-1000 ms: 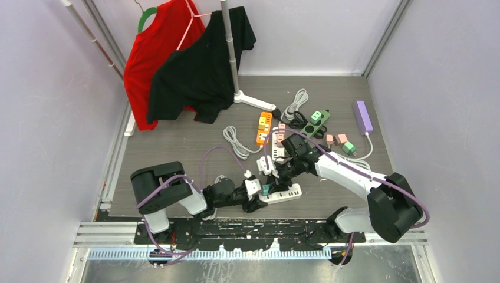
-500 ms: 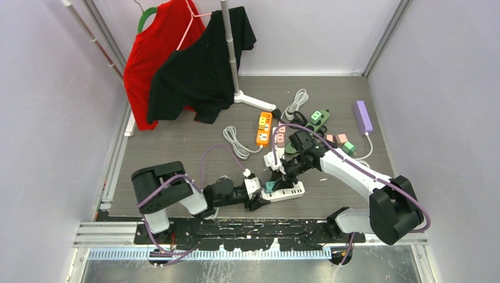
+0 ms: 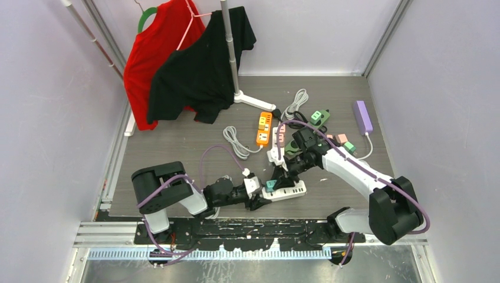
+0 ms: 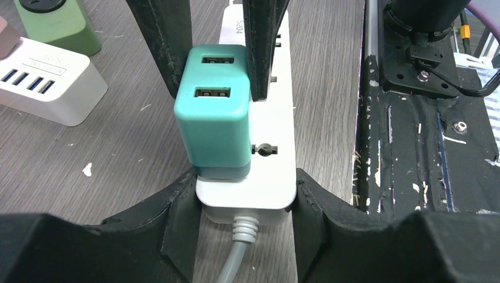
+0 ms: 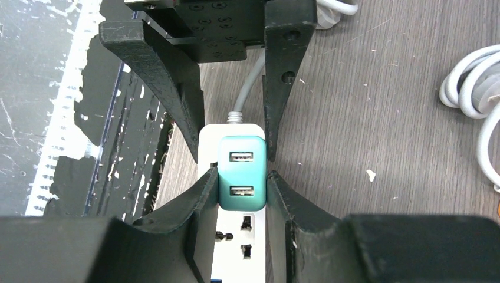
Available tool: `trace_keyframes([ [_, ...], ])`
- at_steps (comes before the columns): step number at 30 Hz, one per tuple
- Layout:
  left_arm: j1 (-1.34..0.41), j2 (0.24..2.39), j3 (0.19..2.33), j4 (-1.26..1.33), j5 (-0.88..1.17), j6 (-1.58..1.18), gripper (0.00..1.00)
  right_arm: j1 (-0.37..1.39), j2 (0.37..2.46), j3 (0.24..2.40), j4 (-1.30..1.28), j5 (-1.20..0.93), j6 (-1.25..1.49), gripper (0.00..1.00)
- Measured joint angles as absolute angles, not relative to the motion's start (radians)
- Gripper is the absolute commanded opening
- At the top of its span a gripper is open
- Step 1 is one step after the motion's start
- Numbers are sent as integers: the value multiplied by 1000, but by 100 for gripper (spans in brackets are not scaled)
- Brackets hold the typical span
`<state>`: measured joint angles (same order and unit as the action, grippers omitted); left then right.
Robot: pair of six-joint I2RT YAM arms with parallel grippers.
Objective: Pull the plug off the socket
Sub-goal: Remove the plug from the socket.
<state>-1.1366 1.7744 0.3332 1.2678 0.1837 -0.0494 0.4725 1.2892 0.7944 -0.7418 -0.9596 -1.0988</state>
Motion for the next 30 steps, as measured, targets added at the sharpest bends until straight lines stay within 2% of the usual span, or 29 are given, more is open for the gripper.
trace_keyframes([
  [17,-1135,1774,335,1281,184,-57,0,448,1289,795,-740,-986,-1067,1],
  [30,-1123,1774,337,1290,183,-75,0,450,1274,793,-650,-944,-890,1],
])
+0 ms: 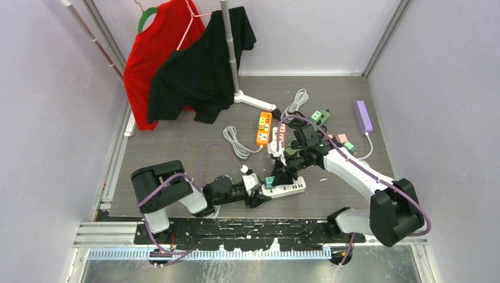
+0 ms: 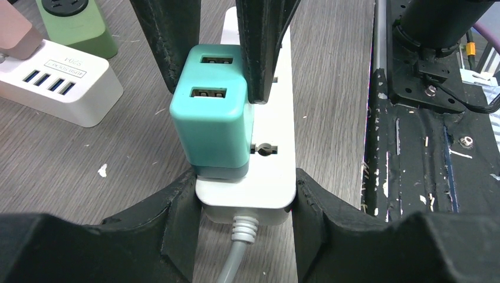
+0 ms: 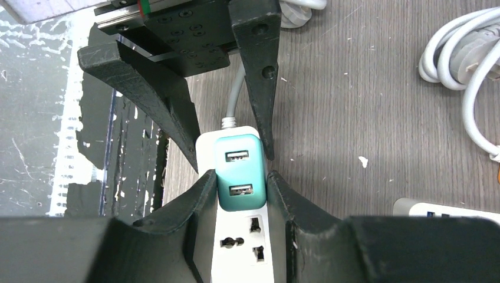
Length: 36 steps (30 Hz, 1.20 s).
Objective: Pull the plug off the socket
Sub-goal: Remove the plug from the socket.
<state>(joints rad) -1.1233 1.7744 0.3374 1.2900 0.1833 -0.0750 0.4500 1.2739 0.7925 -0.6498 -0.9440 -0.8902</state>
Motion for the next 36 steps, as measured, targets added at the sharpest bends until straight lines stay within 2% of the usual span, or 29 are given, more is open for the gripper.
trace_keyframes([
  [21,-1124,1775,337,1286,184,-77,0,453,1274,792,-678,-948,-920,1],
  [28,-1124,1795,338,1264,185,-78,0,480,1267,724,-518,-912,-773,1],
  [36,-1115,1808,346,1264,185,-80,0,487,1262,720,-478,-870,-681,1],
])
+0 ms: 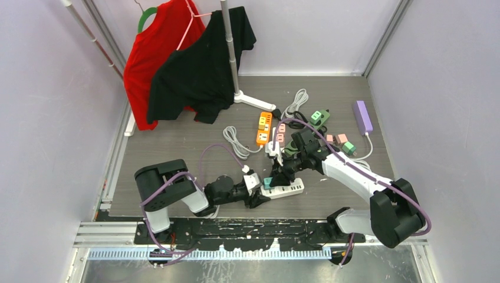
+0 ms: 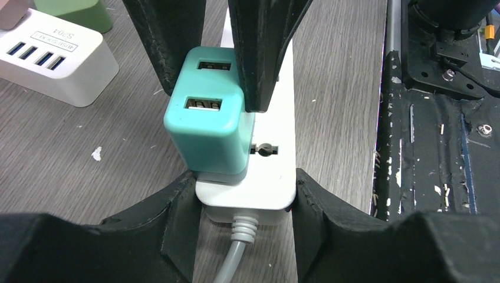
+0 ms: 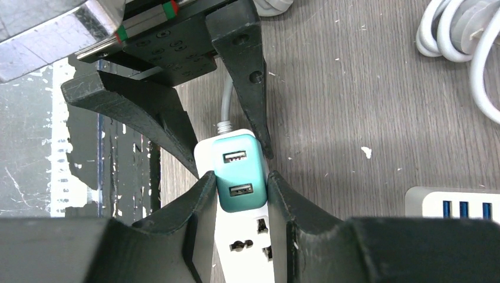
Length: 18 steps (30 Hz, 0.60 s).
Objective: Pull the plug off the socket
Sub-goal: Remove the plug from the socket.
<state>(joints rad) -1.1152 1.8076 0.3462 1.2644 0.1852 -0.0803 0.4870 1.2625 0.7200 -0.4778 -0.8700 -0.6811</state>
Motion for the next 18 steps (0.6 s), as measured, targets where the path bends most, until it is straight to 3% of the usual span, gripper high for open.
trace_keyframes([
  [18,-1128,1809,337,1296,214,-98,0,503,1248,743,-623,-926,-892,1],
])
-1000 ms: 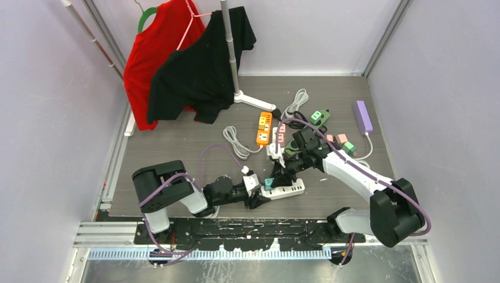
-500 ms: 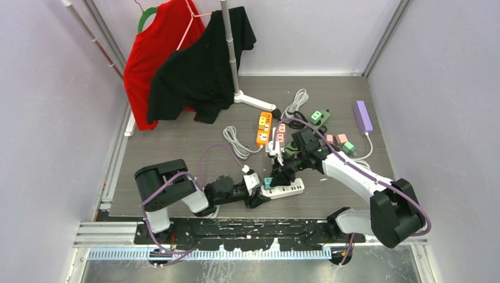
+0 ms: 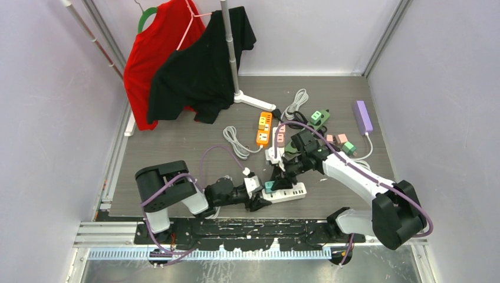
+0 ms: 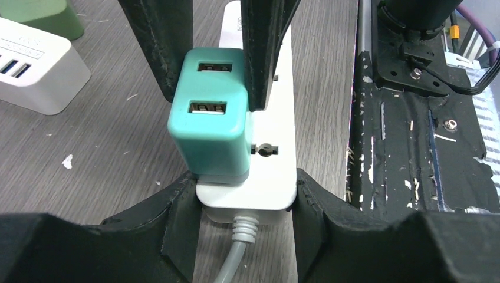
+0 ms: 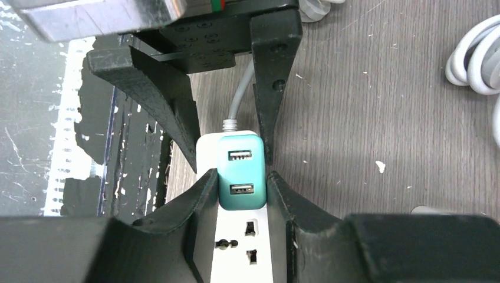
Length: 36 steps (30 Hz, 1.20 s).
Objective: Pull the plug off the socket
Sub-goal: Remove the plug from the socket, then place the plug at the center of the board.
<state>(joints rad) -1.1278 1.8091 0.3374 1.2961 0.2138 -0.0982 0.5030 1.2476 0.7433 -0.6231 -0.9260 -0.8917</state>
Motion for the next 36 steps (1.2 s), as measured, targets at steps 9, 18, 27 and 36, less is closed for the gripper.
trace_keyframes([
  [9,-1126,1819,357,1188,209,-97,0,503,1237,741,-434,-903,-625,1],
  [18,-1126,1811,353,1181,196,-98,34,307,1227,848,-543,-821,-616,1],
  [27,-1126,1715,334,1062,142,-130,78,12,1147,871,-472,-660,-390,5],
  [36,-1126,1472,331,847,113,-143,81,-175,1160,808,-266,-321,-40,18],
])
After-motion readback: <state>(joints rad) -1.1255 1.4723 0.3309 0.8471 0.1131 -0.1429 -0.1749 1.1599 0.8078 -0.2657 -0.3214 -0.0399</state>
